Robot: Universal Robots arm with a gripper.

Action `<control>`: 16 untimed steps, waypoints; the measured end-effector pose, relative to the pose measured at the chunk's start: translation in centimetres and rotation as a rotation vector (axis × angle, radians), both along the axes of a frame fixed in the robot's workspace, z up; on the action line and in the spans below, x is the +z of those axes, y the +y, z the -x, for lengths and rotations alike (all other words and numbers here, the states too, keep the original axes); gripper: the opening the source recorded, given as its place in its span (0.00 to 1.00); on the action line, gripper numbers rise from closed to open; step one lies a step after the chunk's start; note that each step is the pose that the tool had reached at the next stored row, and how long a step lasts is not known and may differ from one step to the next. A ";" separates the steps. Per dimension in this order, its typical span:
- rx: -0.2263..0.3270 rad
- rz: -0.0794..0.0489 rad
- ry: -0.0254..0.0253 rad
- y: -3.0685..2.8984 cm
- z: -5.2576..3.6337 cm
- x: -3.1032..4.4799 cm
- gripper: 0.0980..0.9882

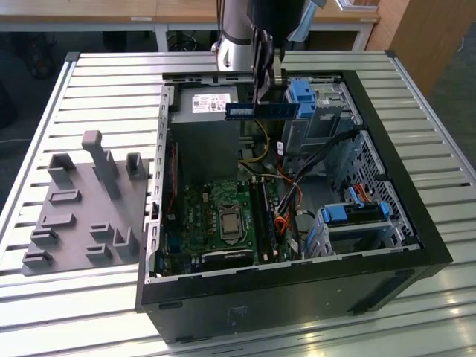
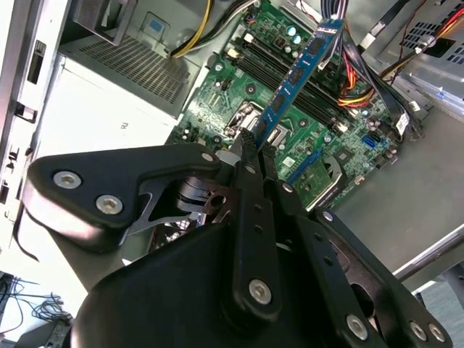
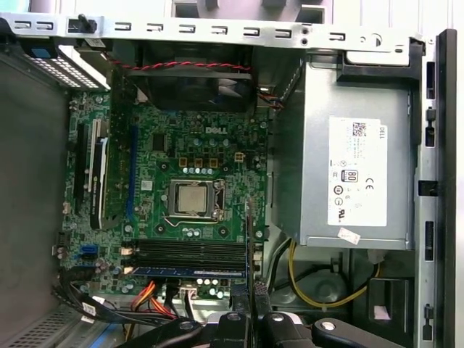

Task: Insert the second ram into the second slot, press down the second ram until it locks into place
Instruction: 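Insert the second ram into the second slot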

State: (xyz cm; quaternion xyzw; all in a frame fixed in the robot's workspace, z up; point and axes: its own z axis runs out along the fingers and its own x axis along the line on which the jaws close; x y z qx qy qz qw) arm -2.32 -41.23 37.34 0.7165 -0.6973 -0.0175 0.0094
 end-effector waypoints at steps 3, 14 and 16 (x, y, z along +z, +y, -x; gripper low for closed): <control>0.000 0.000 0.0000 -0.20 0.00 0.00 0.04; 0.000 0.000 0.0001 -0.87 0.00 0.00 0.04; 0.000 0.000 0.0000 -0.99 0.00 0.00 0.04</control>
